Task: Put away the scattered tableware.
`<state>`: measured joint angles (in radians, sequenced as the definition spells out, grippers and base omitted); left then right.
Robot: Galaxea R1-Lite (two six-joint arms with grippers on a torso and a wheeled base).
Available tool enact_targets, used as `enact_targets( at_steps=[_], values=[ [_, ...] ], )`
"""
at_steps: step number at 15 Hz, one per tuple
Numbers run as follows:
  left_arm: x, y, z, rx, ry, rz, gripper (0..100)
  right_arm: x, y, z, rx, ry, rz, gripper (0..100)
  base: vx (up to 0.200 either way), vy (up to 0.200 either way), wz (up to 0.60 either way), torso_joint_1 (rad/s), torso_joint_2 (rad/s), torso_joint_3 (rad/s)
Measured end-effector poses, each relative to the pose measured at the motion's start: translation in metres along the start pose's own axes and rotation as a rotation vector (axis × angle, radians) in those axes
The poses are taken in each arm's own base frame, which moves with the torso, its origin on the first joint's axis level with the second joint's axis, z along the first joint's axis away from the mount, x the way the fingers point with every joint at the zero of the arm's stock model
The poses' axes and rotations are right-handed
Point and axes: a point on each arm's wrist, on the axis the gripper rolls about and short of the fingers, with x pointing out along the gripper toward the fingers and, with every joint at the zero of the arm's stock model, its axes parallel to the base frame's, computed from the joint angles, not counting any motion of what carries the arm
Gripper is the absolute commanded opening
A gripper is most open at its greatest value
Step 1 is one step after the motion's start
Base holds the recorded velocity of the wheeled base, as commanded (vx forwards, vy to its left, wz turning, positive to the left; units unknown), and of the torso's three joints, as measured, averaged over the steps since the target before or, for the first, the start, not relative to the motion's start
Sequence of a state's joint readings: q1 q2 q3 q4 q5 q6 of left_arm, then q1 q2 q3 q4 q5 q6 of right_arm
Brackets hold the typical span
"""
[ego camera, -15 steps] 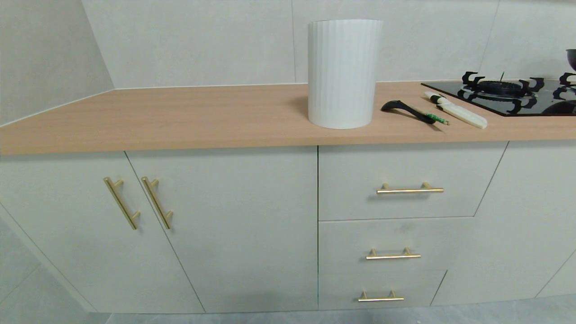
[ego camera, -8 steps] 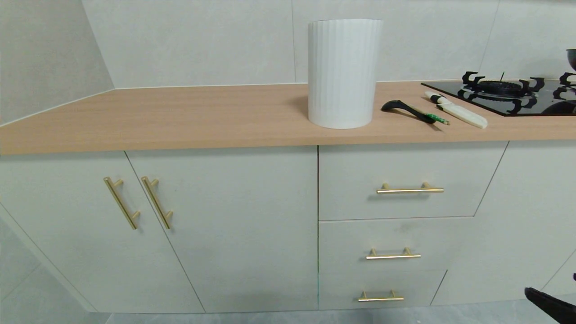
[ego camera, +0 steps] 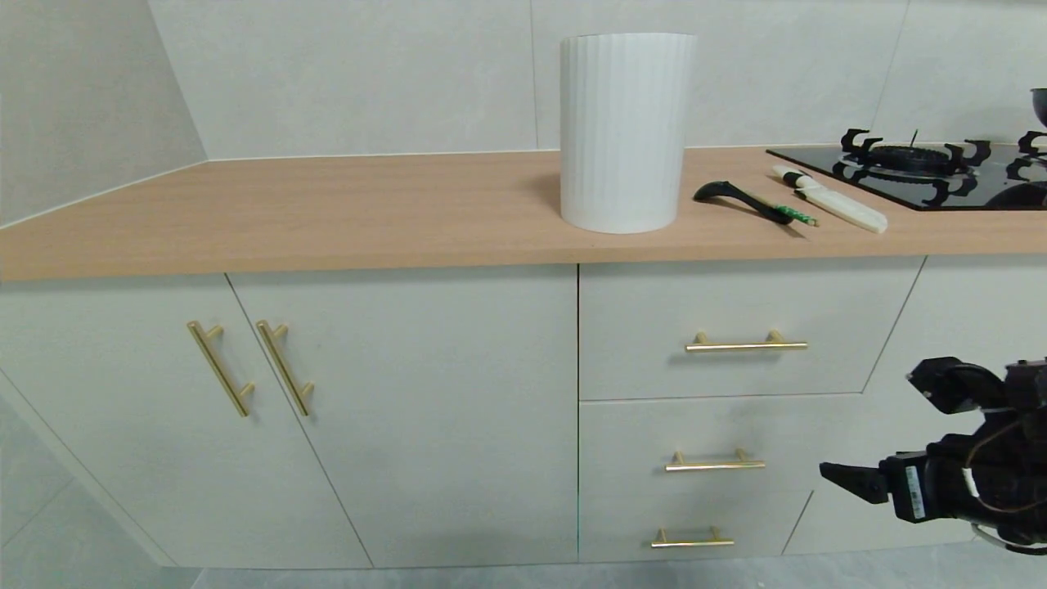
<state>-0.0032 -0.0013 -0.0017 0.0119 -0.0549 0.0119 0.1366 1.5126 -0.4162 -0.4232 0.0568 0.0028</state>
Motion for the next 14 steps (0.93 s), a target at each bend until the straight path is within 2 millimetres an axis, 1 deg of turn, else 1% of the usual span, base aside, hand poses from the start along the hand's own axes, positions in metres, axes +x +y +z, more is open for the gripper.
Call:
enact_targets(
  at_steps=[2, 4, 7, 10, 12, 14],
  values=[
    [0.000, 0.000, 0.000, 0.000, 0.000, 0.000, 100, 0.027, 0.001, 0.007, -0.007, 0.021, -0.002, 100, 0.000, 0.000, 0.00, 0.000, 0.00, 0.000],
    [0.000, 0.000, 0.000, 0.000, 0.000, 0.000, 100, 0.053, 0.004, 0.008, -0.018, 0.033, -0.015, 100, 0.000, 0.000, 0.00, 0.000, 0.00, 0.000],
    [0.000, 0.000, 0.000, 0.000, 0.000, 0.000, 100, 0.088, 0.009, 0.003, -0.036, 0.068, -0.020, 100, 0.000, 0.000, 0.00, 0.000, 0.00, 0.000],
    [0.000, 0.000, 0.000, 0.000, 0.000, 0.000, 100, 0.112, 0.015, 0.003, -0.044, 0.086, -0.008, 100, 0.000, 0.000, 0.00, 0.000, 0.00, 0.000],
    [0.000, 0.000, 0.000, 0.000, 0.000, 0.000, 100, 0.120, 0.017, 0.000, -0.047, 0.098, 0.000, 100, 0.000, 0.000, 0.00, 0.000, 0.00, 0.000],
    [0.000, 0.000, 0.000, 0.000, 0.000, 0.000, 100, 0.128, 0.020, 0.001, -0.051, 0.059, 0.001, 100, 0.000, 0.000, 0.00, 0.000, 0.00, 0.000]
  ],
)
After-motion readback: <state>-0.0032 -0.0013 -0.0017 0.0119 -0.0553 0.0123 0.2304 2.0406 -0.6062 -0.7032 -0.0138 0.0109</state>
